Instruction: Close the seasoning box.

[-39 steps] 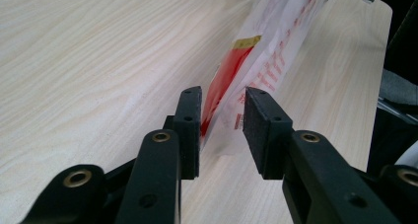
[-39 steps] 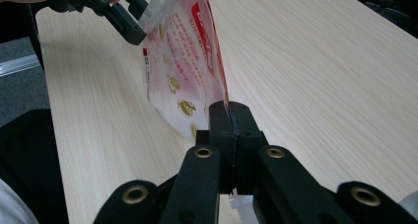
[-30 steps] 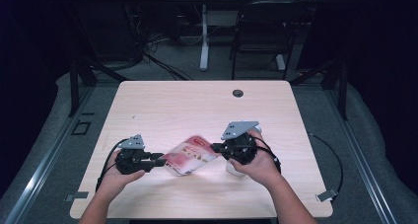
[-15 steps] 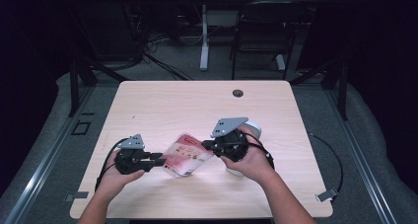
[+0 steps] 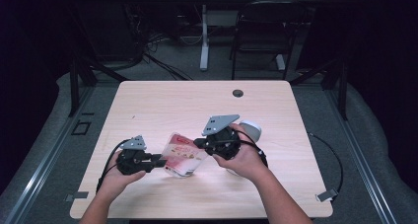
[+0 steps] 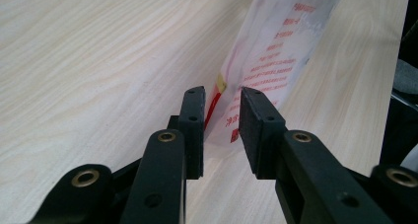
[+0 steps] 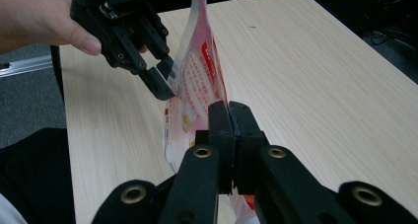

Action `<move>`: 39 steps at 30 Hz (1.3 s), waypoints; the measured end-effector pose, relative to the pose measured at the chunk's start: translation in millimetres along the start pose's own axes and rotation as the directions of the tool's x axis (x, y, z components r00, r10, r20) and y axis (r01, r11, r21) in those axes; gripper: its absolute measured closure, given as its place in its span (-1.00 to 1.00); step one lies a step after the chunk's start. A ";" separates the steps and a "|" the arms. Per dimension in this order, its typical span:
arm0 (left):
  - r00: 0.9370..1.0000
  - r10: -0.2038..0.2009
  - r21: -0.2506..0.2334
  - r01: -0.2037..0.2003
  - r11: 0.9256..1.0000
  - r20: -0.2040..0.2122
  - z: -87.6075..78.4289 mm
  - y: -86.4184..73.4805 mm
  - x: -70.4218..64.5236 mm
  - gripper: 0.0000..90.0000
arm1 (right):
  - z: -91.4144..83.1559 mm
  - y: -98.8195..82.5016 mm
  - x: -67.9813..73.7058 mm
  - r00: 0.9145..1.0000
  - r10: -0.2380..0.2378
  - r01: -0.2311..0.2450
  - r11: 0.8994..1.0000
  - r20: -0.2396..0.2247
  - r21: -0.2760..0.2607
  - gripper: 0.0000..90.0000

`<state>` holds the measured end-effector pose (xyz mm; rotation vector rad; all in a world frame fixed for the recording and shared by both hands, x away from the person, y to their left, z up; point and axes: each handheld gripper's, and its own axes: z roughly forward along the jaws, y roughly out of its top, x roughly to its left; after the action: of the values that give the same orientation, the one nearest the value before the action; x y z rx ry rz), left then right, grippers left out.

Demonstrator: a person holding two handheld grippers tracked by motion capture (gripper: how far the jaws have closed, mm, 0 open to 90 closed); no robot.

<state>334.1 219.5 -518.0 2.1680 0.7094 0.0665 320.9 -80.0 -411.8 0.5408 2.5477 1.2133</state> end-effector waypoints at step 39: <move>0.999 0.055 -0.057 -0.055 0.997 -0.003 -17.4 8.6 -8.5 0.47 | 17.3 22.0 12.6 0.995 0.016 -0.025 0.995 -0.098 -0.095 0.65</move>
<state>326.1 223.1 -498.8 2.1325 0.6416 0.1158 321.2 -49.8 -406.1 0.4988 2.5524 1.3930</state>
